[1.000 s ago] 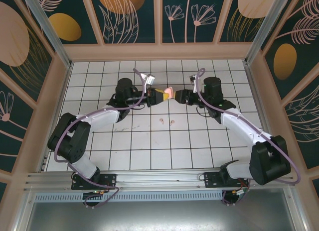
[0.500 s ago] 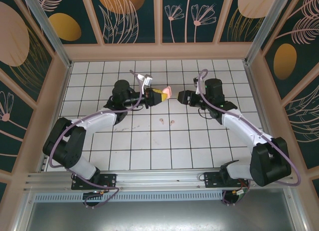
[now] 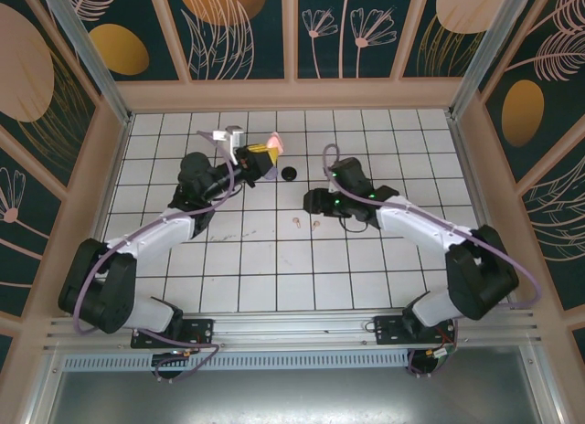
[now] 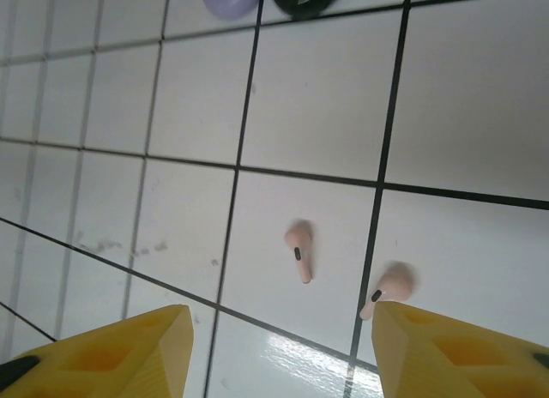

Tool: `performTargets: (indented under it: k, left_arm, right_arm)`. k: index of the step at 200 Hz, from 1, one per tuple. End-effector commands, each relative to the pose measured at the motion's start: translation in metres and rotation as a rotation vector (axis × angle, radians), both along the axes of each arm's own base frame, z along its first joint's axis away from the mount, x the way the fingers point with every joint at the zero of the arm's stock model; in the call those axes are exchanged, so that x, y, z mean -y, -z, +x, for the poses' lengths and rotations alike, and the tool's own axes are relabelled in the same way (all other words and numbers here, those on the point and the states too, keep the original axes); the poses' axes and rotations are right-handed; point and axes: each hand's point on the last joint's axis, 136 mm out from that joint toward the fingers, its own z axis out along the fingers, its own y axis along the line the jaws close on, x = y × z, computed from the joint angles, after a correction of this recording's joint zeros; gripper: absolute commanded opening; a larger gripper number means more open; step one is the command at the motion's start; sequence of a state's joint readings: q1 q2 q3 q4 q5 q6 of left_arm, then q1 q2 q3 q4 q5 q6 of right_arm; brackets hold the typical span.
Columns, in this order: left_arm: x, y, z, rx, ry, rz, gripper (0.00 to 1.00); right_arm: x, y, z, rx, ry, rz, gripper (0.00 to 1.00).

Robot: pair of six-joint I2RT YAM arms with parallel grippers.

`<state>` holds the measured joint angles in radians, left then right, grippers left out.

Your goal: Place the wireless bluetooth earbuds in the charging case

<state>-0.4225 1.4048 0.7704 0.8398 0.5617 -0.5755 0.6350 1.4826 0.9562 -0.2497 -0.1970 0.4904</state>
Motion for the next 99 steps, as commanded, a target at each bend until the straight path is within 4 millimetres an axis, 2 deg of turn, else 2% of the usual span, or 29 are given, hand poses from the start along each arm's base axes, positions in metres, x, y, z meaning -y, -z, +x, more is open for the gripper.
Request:
performTargets:
  k: [1, 27, 56, 84, 99]
  left_arm:
    - [-0.021, -0.036, -0.001, 0.119, -0.086, -0.056, 0.00]
    - [-0.034, -0.056, -0.003, 0.164, -0.133, -0.085, 0.00]
    - [-0.042, -0.068, -0.005, 0.191, -0.162, -0.106, 0.00]
    - [-0.046, -0.073, -0.009, 0.207, -0.173, -0.115, 0.00]
    - [-0.047, -0.074, -0.010, 0.210, -0.171, -0.112, 0.00]
  right_arm:
    - [-0.005, 0.009, 0.006, 0.028, -0.038, -0.135, 0.56]
    - [-0.018, 0.028, 0.007, 0.007, -0.082, -0.243, 0.53]
    - [-0.027, 0.047, 0.009, -0.023, -0.108, -0.319, 0.51]
    - [-0.034, 0.057, 0.010, -0.039, -0.122, -0.350, 0.51]
    - [-0.035, 0.056, 0.012, -0.037, -0.116, -0.345, 0.50]
